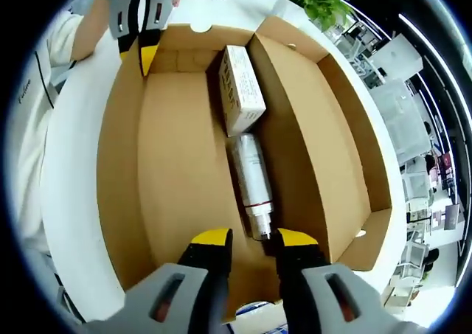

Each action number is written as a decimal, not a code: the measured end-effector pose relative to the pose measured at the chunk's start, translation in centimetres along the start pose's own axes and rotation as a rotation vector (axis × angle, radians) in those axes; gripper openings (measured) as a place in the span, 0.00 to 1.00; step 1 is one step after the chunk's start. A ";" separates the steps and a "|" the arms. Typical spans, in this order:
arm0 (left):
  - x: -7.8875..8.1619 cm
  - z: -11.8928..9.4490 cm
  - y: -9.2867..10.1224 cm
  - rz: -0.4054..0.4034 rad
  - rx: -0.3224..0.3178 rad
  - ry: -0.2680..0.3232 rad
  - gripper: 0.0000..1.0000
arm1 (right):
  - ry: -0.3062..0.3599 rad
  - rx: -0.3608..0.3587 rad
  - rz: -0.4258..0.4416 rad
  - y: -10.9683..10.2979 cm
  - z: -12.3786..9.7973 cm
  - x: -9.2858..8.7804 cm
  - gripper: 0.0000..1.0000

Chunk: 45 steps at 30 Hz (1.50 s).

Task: Operate the shoe box by opening the lid, removing the specified soft item, and placing it in the target area until the item is outside and the box remains undamaged.

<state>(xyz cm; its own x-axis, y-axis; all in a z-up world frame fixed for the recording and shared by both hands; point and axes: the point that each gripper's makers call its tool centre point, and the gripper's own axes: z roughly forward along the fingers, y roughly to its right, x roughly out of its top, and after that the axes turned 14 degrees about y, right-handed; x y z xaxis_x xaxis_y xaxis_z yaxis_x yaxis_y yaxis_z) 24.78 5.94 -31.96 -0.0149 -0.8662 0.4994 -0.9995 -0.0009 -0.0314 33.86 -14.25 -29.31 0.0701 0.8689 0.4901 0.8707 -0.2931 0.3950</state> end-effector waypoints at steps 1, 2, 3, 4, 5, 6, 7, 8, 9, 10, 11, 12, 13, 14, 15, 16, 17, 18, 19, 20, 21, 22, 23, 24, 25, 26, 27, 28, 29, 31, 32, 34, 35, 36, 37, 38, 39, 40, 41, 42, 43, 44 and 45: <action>0.0 0.0 0.0 0.001 0.000 0.000 0.02 | 0.003 -0.003 0.002 0.1 0.0 0.1 0.23; 0.0 0.0 0.0 0.000 0.001 -0.002 0.02 | 0.007 -0.004 0.004 0.1 0.1 0.2 0.23; 0.0 0.0 0.1 -0.001 0.002 -0.005 0.02 | 0.011 -0.006 0.007 0.1 0.2 0.2 0.23; 0.0 0.0 0.1 -0.002 0.002 -0.008 0.02 | 0.015 -0.008 0.010 0.2 0.4 0.3 0.24; -0.1 0.0 0.1 0.000 0.004 -0.010 0.02 | 0.013 0.001 0.010 0.1 0.7 0.1 0.24; -0.1 0.0 0.2 0.003 0.006 -0.013 0.02 | 0.012 0.010 0.010 -0.1 1.0 0.0 0.24; -0.2 0.0 0.2 0.006 0.007 -0.016 0.02 | 0.010 0.019 0.010 -0.2 1.3 -0.2 0.24; -0.2 0.0 0.2 0.008 0.007 -0.017 0.02 | 0.007 0.018 0.003 -0.1 1.5 -0.2 0.24; -0.2 0.0 0.2 0.005 0.007 -0.019 0.02 | 0.003 0.017 -0.003 0.0 1.7 -0.3 0.23; -0.2 0.0 0.2 0.003 0.007 -0.021 0.02 | 0.000 0.016 -0.010 0.1 1.9 -0.4 0.23; -0.2 0.0 0.2 0.002 0.007 -0.022 0.02 | 0.001 0.020 -0.007 0.1 2.1 -0.4 0.24; -0.2 0.0 0.1 0.002 0.006 -0.022 0.02 | 0.003 0.023 -0.001 0.1 2.2 -0.4 0.23; -0.3 0.0 0.1 0.002 0.006 -0.021 0.02 | 0.003 0.025 0.004 0.1 2.5 -0.5 0.23; -0.2 0.0 0.1 0.002 0.006 -0.021 0.02 | 0.001 0.026 0.002 0.1 2.6 -0.6 0.23; -0.3 -0.1 -0.1 0.002 0.005 -0.019 0.02 | -0.005 0.024 -0.005 0.1 2.6 -0.7 0.23; -0.3 -0.1 -0.3 0.001 0.005 -0.018 0.02 | -0.011 0.022 -0.011 0.1 2.6 -0.8 0.23; -0.3 -0.1 -0.3 0.001 0.005 -0.018 0.02 | -0.011 0.022 -0.012 0.1 2.5 -0.8 0.23; -0.3 -0.1 -0.4 0.001 0.006 -0.020 0.02 | -0.003 0.021 -0.005 0.2 2.3 -0.7 0.23; -0.4 -0.1 -0.5 0.000 0.006 -0.022 0.02 | 0.005 0.020 0.003 0.3 2.0 -0.5 0.23; -0.4 -0.1 -0.5 0.000 0.006 -0.022 0.02 | 0.007 0.019 0.004 0.3 2.0 -0.5 0.23; -0.4 -0.1 -0.5 -0.001 0.006 -0.022 0.02 | 0.008 0.019 0.005 0.3 1.9 -0.4 0.23; -0.3 -0.1 -0.4 0.000 0.006 -0.022 0.02 | 0.008 0.018 0.007 0.3 1.9 -0.4 0.23; -0.3 -0.1 -0.3 -0.001 0.005 -0.021 0.02 | 0.005 0.014 0.007 0.4 1.9 -0.6 0.23; -0.3 0.0 -0.2 -0.001 0.005 -0.021 0.02 | 0.004 0.010 0.009 0.4 2.0 -0.7 0.23; -0.3 0.0 -0.2 0.000 0.006 -0.021 0.02 | 0.008 0.015 0.016 0.2 2.1 -0.7 0.23; -0.3 0.0 -0.1 0.000 0.006 -0.021 0.02 | 0.008 0.016 0.017 0.2 2.1 -0.8 0.23; -0.3 0.0 -0.1 0.000 0.006 -0.021 0.02 | 0.007 0.018 0.018 0.2 2.1 -0.8 0.23; -0.3 0.0 -0.1 0.000 0.006 -0.021 0.02 | 0.007 0.019 0.019 0.1 2.2 -0.8 0.23; -0.2 0.1 0.0 0.000 0.005 -0.022 0.02 | -0.007 0.007 -0.007 0.2 2.4 -1.0 0.23; -0.1 0.2 0.0 -0.001 0.008 -0.023 0.02 | 0.002 0.010 0.006 0.2 2.5 -0.7 0.24; -0.1 0.2 0.0 0.001 0.008 -0.021 0.02 | 0.001 0.016 0.008 0.2 2.5 -0.8 0.24; -0.1 0.2 0.0 0.001 0.008 -0.019 0.02 | -0.012 0.000 -0.009 0.6 2.6 -0.9 0.24; -0.1 0.2 0.0 0.001 0.008 -0.019 0.02 | -0.017 -0.003 -0.013 0.7 2.6 -1.0 0.24; -0.1 0.2 0.0 0.001 0.008 -0.019 0.02 | -0.016 -0.003 -0.012 0.7 2.6 -1.0 0.24; -0.1 0.3 0.0 0.001 0.009 -0.020 0.02 | -0.009 0.004 0.004 0.6 2.7 -1.0 0.24; -0.1 0.3 0.0 0.001 0.009 -0.020 0.02 | -0.007 0.011 0.011 0.4 2.8 -1.1 0.24; 0.0 0.3 0.0 0.001 0.010 -0.020 0.02 | -0.010 0.012 0.006 0.3 2.9 -1.2 0.24; -0.2 0.2 -0.3 0.003 0.011 -0.019 0.02 | -0.021 0.006 -0.004 0.5 3.0 -1.5 0.24; -0.2 0.2 -0.4 0.004 0.011 -0.019 0.02 | -0.025 0.005 -0.009 0.5 3.0 -1.6 0.24; -0.3 0.1 -0.5 0.005 0.011 -0.020 0.02 | -0.028 0.007 -0.010 0.6 3.0 -1.7 0.24; -0.3 0.1 -0.5 0.004 0.010 -0.021 0.02 | -0.023 0.006 -0.003 0.6 3.0 -1.7 0.24; -0.3 0.1 -0.4 0.002 0.010 -0.021 0.02 | -0.017 0.009 0.009 0.6 3.1 -1.7 0.24; -0.3 0.1 -0.4 0.002 0.010 -0.021 0.02 | -0.012 0.013 0.012 0.5 3.1 -1.7 0.24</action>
<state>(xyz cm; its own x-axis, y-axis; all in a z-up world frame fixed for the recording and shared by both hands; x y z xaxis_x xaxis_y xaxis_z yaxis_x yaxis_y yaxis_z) 25.20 6.12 -32.19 -0.0160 -0.8765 0.4811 -0.9992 -0.0041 -0.0407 35.71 -14.60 -32.34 0.0862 0.8704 0.4848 0.8762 -0.2978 0.3789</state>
